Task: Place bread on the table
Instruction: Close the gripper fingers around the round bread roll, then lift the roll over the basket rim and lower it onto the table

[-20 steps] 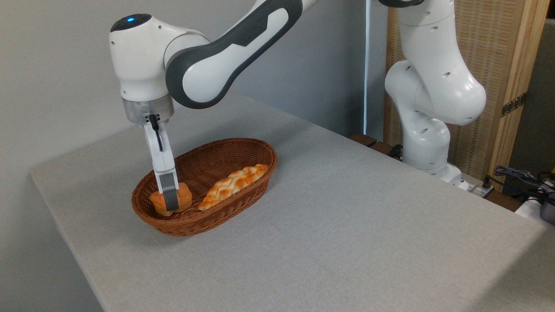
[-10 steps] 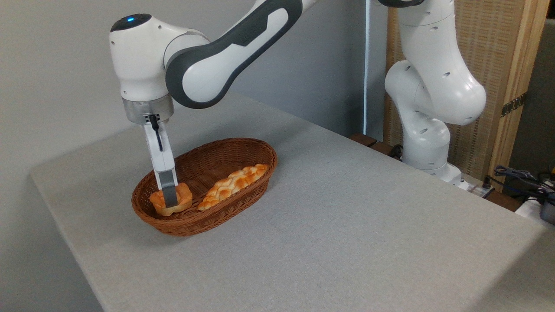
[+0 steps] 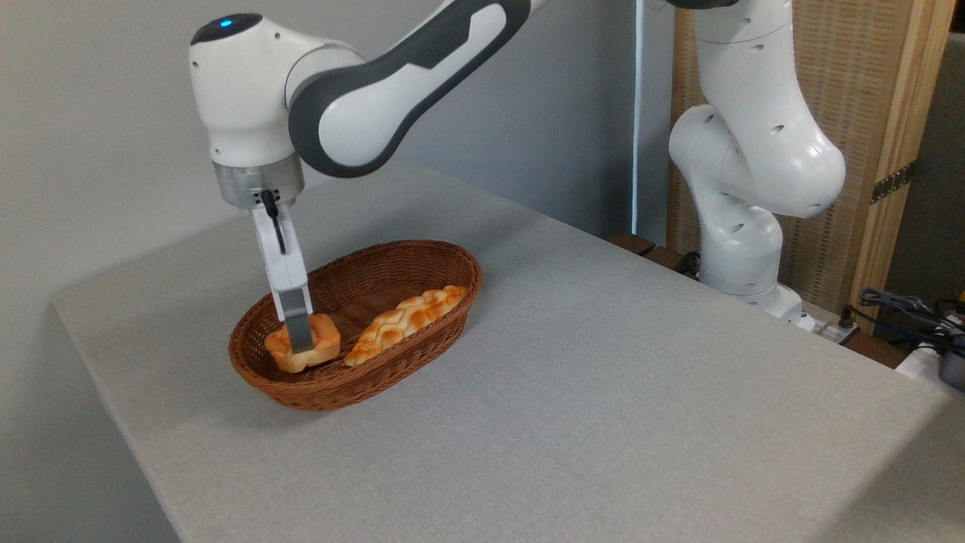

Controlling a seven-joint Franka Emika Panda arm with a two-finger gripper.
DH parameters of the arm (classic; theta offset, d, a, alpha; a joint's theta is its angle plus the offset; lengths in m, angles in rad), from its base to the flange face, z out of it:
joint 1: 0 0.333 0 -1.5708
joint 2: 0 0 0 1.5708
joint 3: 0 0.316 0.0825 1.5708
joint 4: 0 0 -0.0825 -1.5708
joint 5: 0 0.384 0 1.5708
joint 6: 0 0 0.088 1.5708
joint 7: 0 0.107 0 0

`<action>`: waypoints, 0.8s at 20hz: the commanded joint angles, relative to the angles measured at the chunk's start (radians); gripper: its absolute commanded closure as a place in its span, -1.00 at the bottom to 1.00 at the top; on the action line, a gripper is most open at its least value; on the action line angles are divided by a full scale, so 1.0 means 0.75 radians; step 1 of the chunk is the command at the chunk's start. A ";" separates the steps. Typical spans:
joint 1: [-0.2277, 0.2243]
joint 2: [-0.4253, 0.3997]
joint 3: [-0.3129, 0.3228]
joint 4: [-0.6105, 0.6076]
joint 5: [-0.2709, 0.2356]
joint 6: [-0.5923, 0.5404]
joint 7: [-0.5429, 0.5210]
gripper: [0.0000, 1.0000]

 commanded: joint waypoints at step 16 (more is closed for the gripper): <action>0.010 -0.140 0.324 0.172 0.126 -0.281 0.233 -0.35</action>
